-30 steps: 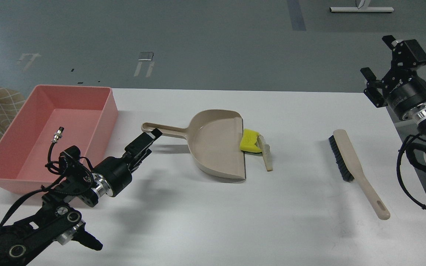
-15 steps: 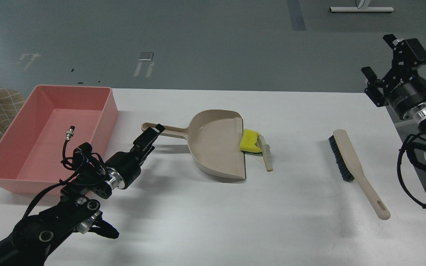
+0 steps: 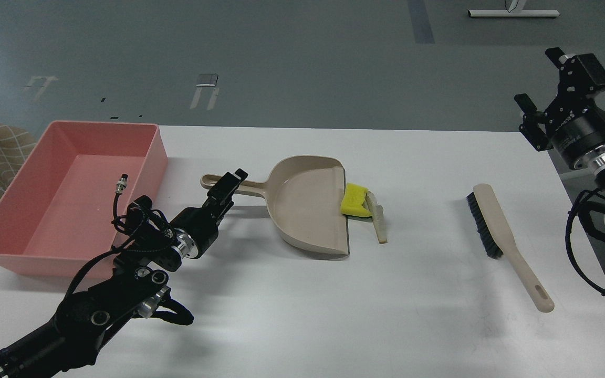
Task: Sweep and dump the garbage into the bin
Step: 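Grasp the beige dustpan handle with the left gripper, then grasp the wooden-handled brush with the right gripper, then sweep the brush across the dustpan toward the left gripper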
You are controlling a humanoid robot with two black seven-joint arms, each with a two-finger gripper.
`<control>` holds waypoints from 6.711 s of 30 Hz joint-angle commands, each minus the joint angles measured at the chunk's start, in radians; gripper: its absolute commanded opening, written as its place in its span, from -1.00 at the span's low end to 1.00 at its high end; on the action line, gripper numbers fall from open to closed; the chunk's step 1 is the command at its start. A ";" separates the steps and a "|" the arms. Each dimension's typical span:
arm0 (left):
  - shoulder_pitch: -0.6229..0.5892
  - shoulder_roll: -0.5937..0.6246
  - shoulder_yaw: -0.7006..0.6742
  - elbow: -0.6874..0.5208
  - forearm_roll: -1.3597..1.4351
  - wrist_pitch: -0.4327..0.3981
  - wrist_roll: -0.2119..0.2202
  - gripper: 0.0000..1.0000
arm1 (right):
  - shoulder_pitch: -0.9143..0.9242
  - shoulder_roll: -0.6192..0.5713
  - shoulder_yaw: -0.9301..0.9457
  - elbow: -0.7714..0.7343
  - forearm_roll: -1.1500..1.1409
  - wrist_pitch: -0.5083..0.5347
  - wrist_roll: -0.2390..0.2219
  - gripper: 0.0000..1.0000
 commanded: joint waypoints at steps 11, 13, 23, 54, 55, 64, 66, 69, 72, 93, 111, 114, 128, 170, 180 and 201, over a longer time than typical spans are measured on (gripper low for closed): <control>-0.023 -0.045 0.000 0.033 -0.003 0.044 0.029 0.84 | 0.003 0.000 0.000 0.000 -0.002 0.000 0.000 1.00; -0.028 -0.047 0.000 0.039 -0.003 0.046 0.029 0.78 | 0.003 -0.002 0.000 0.000 -0.002 0.000 0.000 1.00; -0.032 -0.052 0.000 0.040 0.000 0.043 0.051 -0.46 | 0.003 -0.017 0.000 0.001 0.000 0.000 0.000 1.00; -0.035 -0.070 -0.003 0.027 -0.018 0.051 0.094 -1.00 | -0.096 -0.833 -0.570 0.435 -0.005 0.005 0.014 1.00; -0.035 -0.070 -0.003 0.027 -0.018 0.051 0.094 -1.00 | -0.098 -0.850 -0.589 0.448 -0.005 0.005 0.017 1.00; -0.046 -0.084 -0.003 0.025 -0.018 0.051 0.094 -1.00 | -0.102 -0.909 -0.716 0.524 -0.178 0.014 0.009 1.00; -0.046 -0.084 -0.005 0.025 -0.018 0.051 0.094 -1.00 | -0.104 -0.901 -0.730 0.531 -0.236 0.014 -0.029 1.00; -0.045 -0.085 -0.005 0.024 -0.018 0.051 0.094 -1.00 | -0.103 -0.886 -0.736 0.544 -0.261 0.014 -0.080 1.00; -0.045 -0.087 -0.003 0.024 -0.017 0.051 0.092 -1.00 | -0.101 -0.850 -0.738 0.552 -0.262 0.014 -0.097 1.00; -0.043 -0.104 -0.003 0.022 -0.018 0.058 0.091 -1.00 | -0.093 -0.714 -0.739 0.571 -0.451 0.038 -0.149 0.28; -0.046 -0.105 -0.005 0.024 -0.018 0.060 0.092 -1.00 | -0.093 -0.682 -0.741 0.569 -0.489 0.043 -0.167 -0.21; -0.046 -0.105 -0.005 0.022 -0.018 0.063 0.092 -1.00 | -0.096 -0.677 -0.741 0.569 -0.506 0.043 -0.169 -0.27; -0.045 -0.101 -0.005 0.024 -0.018 0.064 0.091 -1.00 | -0.089 -0.677 -0.759 0.592 -0.506 0.052 -0.203 -1.00; -0.036 -0.099 0.000 0.022 -0.008 0.064 0.080 -1.00 | 0.235 -0.076 -0.880 0.340 -0.486 0.200 -0.250 -1.00; -0.032 -0.091 0.000 0.001 -0.008 0.064 0.080 -1.00 | 0.296 -0.028 -0.880 0.334 -0.428 0.200 -0.249 -1.00; -0.035 -0.038 -0.055 -0.133 -0.265 0.049 0.058 -1.00 | 0.182 -0.620 -0.851 0.580 -0.393 0.178 -0.213 -1.00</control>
